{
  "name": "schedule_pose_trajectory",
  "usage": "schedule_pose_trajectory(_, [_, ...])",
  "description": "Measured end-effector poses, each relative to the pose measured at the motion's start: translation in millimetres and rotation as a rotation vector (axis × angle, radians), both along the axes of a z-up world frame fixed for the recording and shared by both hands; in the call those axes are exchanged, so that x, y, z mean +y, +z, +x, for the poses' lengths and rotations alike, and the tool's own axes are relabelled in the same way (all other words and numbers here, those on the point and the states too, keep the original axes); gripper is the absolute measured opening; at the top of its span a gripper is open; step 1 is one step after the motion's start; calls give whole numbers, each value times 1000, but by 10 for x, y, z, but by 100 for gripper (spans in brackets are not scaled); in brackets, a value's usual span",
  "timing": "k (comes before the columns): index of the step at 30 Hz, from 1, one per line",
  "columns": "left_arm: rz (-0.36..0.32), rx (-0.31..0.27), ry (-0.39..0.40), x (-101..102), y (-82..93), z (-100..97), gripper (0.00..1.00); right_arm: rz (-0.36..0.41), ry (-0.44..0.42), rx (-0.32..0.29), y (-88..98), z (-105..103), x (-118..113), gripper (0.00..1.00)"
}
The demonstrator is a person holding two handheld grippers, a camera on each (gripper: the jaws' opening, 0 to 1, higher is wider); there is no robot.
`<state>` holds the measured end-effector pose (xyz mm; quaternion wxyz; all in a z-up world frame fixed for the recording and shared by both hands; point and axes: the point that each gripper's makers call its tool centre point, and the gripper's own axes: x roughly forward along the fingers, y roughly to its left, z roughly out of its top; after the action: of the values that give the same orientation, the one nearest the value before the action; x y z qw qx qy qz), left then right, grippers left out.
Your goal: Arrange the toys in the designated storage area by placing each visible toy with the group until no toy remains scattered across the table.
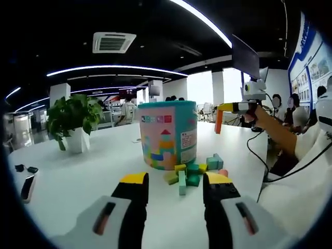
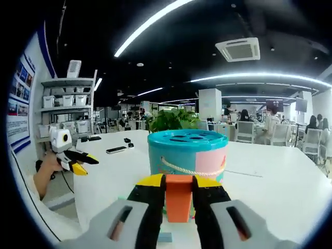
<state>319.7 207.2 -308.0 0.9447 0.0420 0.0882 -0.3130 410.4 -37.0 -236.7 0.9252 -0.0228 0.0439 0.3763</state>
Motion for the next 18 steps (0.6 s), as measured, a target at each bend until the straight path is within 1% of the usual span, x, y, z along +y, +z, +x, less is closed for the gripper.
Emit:
schedule_pose_trajectory(5, [0,8,-5,-6,-26,12,43,13,35,-11,180,-47,68,20])
schedule_pose_trajectory(10, [1,9,-4,9,-31,-8,43,8,56,-51,467,-94,91,20])
schedule_pose_trajectory(11, [0,7,-3,13,-28,-11,43,15,57,-59,548,-95,88,20])
schedule_pose_trajectory(12, [0,7,-2,18,-25,-13,43,17,58,-60,569,-94,85,20])
schedule_pose_trajectory(14, [-1,5,0,22,-20,-13,43,14,63,-64,687,-62,77,20])
schedule_pose_trajectory(18, [0,7,-1,10,-21,-1,43,15,52,-48,830,28,24,20])
